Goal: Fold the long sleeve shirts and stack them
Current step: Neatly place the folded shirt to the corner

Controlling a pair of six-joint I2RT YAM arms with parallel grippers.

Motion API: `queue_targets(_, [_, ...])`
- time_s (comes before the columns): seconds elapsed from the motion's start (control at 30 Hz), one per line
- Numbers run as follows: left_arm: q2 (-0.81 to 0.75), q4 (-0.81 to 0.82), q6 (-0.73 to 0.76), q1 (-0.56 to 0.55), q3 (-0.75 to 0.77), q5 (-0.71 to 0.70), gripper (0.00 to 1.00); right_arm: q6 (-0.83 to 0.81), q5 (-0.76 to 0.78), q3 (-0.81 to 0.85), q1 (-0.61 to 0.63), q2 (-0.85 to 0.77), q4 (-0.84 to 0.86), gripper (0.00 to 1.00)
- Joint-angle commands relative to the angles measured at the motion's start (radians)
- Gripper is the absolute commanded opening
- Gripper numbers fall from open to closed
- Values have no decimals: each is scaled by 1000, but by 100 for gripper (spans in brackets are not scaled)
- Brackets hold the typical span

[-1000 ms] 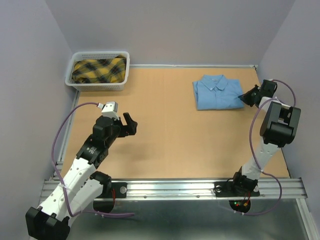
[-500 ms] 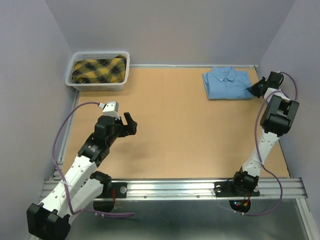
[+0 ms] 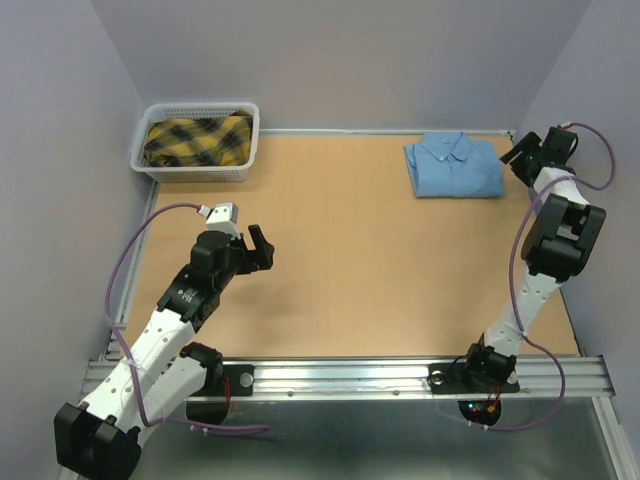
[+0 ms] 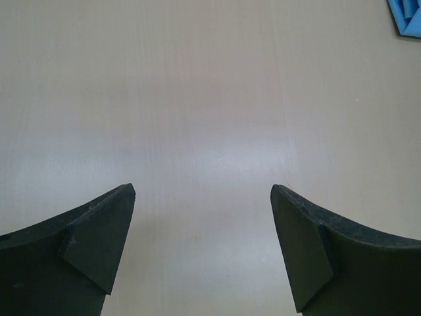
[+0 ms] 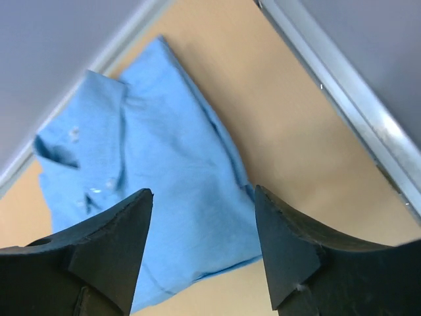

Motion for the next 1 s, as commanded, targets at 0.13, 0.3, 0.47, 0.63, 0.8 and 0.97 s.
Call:
queue_targets(0.13, [-13,46,7,6,25,0,96,-186,214,-72,157,-213,2,70])
queue_targets(0.3, [-14,48,7,6,23,3,96,-302,312,-91,337,-199,-13,66])
queue_targets(0.47, [-15,48,9,6,23,0,96,-336,340,-80,414,-135,-16,62])
queue_targets(0.63, [-12,46,9,6,23,1,96,-378,387,-60,519,-81,-15,61])
queue_targets(0.8, [-12,45,9,6,23,1,96,-422,532,-22,576,-41,-15,57])
queue_targets(0.97, [-9,46,9,6,22,3,96,-454,602,70,585,-6,-13,54])
